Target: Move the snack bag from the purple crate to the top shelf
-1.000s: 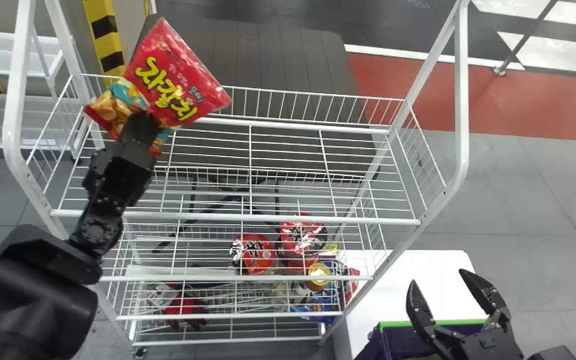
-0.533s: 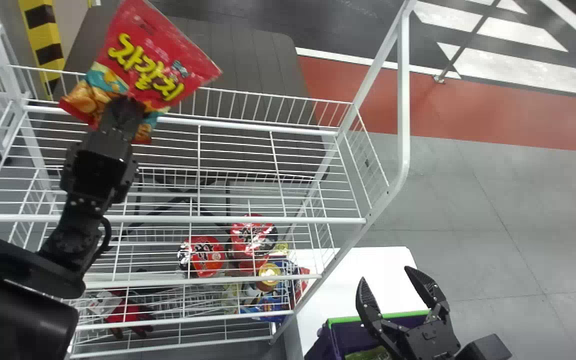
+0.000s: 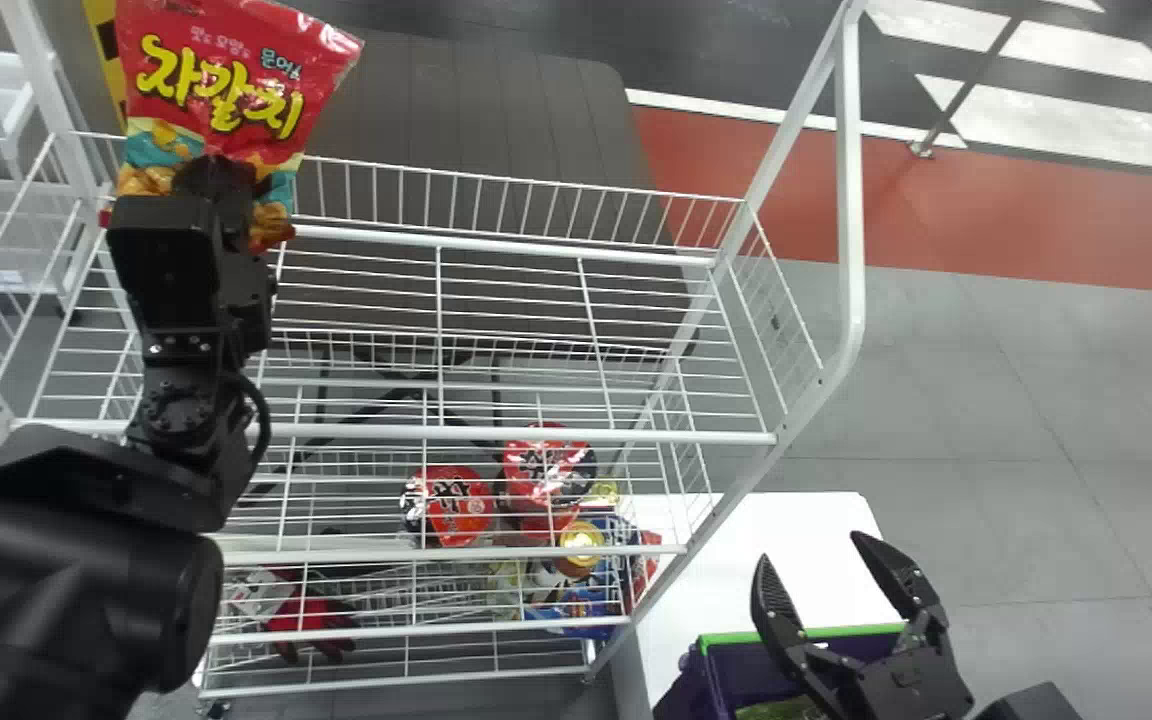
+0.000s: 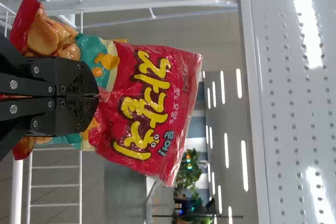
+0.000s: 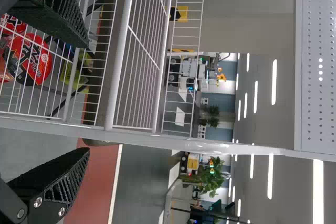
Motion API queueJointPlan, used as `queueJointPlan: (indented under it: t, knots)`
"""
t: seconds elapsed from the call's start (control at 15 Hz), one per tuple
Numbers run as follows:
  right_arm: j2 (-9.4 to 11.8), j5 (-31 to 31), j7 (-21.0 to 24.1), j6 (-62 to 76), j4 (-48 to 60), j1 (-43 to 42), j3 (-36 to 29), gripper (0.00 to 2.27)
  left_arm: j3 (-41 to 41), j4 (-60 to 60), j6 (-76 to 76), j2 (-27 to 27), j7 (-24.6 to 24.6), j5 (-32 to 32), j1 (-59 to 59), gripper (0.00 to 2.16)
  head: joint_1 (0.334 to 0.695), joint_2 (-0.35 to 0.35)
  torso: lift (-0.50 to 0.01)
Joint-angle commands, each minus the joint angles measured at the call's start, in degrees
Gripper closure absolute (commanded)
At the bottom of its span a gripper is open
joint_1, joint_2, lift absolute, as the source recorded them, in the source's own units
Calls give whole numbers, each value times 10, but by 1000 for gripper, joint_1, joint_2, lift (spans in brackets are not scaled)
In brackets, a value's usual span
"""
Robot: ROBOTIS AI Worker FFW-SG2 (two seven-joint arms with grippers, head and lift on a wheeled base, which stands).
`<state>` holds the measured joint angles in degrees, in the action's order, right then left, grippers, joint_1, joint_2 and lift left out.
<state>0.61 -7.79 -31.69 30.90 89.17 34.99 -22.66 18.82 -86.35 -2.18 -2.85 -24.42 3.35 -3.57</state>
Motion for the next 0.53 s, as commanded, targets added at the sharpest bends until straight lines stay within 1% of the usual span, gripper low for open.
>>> queueJointPlan:
  t: [0.0,0.2,0.4,0.47]
  knots:
    - [-7,-6,-7,4,1,5,-5,120,3,22,-31,9,-10,12,-4,1713,695,-245,0]
    - [-7,-14,-12,11,5,10,-11,120,7,43,-75,26,-16,29,-4,1713,695,-253,0]
    - [-7,-19,-15,17,5,15,-14,120,10,65,-119,29,-31,50,-3,1713,695,-266,0]
    - [-7,-21,-15,20,5,17,-14,120,13,75,-142,29,-43,51,-3,1713,695,-267,0]
